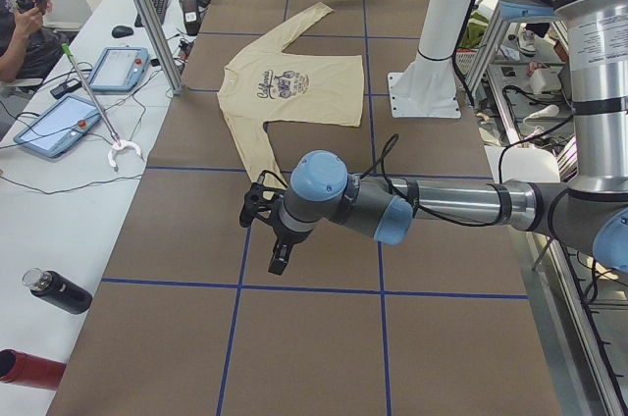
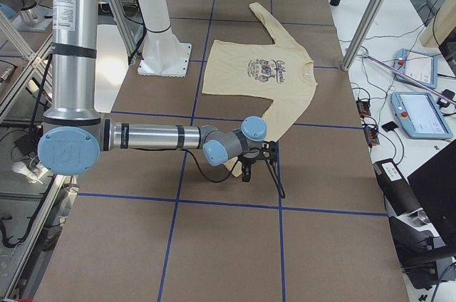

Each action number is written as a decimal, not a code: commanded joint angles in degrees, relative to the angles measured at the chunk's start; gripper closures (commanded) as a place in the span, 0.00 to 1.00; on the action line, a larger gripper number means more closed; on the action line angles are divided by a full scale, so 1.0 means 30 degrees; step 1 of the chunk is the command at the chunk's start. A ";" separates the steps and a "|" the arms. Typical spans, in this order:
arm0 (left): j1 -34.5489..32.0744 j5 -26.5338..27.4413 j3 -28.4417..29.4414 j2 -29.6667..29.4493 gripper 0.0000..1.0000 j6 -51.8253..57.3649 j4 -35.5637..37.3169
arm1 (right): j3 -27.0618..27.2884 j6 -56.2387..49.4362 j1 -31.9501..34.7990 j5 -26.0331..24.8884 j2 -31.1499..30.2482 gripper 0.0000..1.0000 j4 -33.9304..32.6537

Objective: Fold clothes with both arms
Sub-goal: 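Move the right gripper to the cuff of the sleeve nearest it and grasp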

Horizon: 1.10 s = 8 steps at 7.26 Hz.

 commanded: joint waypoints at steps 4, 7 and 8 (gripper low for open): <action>0.0005 0.0000 -0.0040 0.0001 0.00 -0.0062 -0.0027 | -0.0773 0.0012 -0.0929 0.0007 -0.0203 0.17 0.0400; 0.0005 0.0029 -0.0040 0.0001 0.00 -0.0120 -0.0027 | -0.0863 -0.0017 -0.1019 0.0006 -0.0349 0.33 0.0400; 0.0005 0.0029 -0.0040 0.0001 0.00 -0.0121 -0.0027 | -0.0892 -0.0017 -0.1019 -0.0022 -0.0378 0.58 0.0400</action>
